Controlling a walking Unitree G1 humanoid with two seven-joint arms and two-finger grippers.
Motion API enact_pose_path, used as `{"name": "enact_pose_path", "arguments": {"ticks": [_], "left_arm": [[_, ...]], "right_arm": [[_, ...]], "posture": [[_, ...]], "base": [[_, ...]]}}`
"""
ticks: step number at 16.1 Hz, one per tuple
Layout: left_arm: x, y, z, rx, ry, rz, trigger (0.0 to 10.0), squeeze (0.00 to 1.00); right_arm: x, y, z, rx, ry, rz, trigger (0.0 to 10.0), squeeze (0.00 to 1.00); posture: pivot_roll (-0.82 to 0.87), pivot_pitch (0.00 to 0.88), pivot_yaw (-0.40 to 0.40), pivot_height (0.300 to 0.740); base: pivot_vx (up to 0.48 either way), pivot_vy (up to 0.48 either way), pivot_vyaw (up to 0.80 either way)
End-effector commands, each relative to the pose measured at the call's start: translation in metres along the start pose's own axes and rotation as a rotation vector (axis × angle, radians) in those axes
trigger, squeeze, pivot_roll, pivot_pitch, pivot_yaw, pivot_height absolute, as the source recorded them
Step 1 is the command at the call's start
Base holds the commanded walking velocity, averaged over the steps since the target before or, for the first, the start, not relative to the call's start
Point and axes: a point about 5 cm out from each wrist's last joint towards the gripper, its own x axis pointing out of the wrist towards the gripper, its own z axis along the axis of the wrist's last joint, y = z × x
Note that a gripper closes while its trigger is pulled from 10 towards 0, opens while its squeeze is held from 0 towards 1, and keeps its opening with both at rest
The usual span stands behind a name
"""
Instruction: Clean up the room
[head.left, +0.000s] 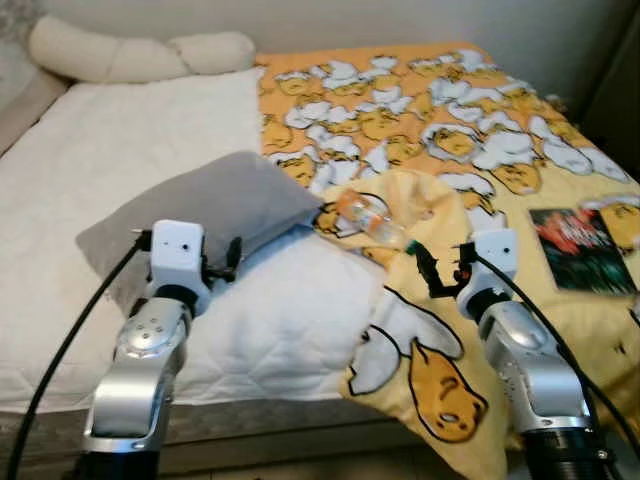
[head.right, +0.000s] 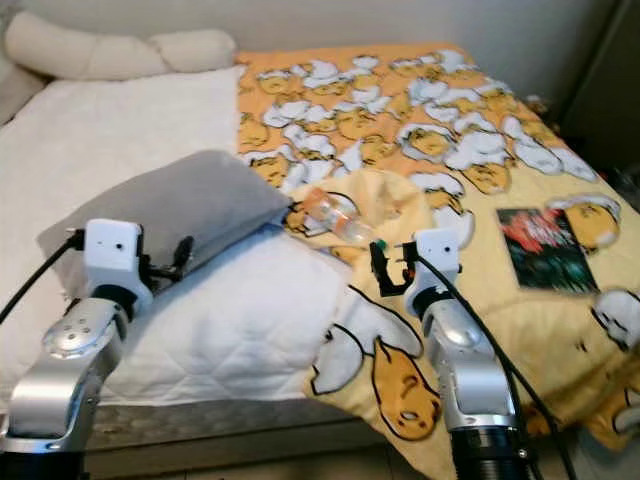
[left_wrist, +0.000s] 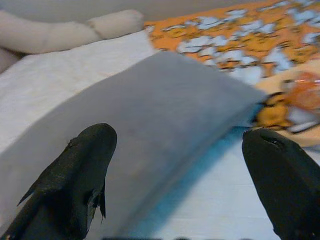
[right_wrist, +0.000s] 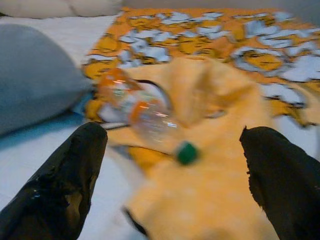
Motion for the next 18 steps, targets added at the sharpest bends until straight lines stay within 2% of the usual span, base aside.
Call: {"name": "enact_pose_path", "arguments": {"ticks": [1, 18], "left_arm": [[0.0, 0.0011, 0.0015, 0.005, -0.007, 0.005, 10.0, 0.0], [-0.0009, 0.0002, 0.0005, 0.004, -0.002, 0.002, 10.0, 0.0]], "right_arm": [[0.0017, 0.0041, 0.001, -0.008, 0.002, 0.013, 10.0, 0.0], [0.0013, 0.0003, -0.0009, -0.038, 0.013, -0.005, 10.0, 0.0]], "posture": [[-0.06, 0.0, 0.052, 0.74], [-0.06, 0.0, 0.054, 0.74]], "base": [[0.285, 0.0, 0.0], [0.293, 0.0, 0.02]]}}
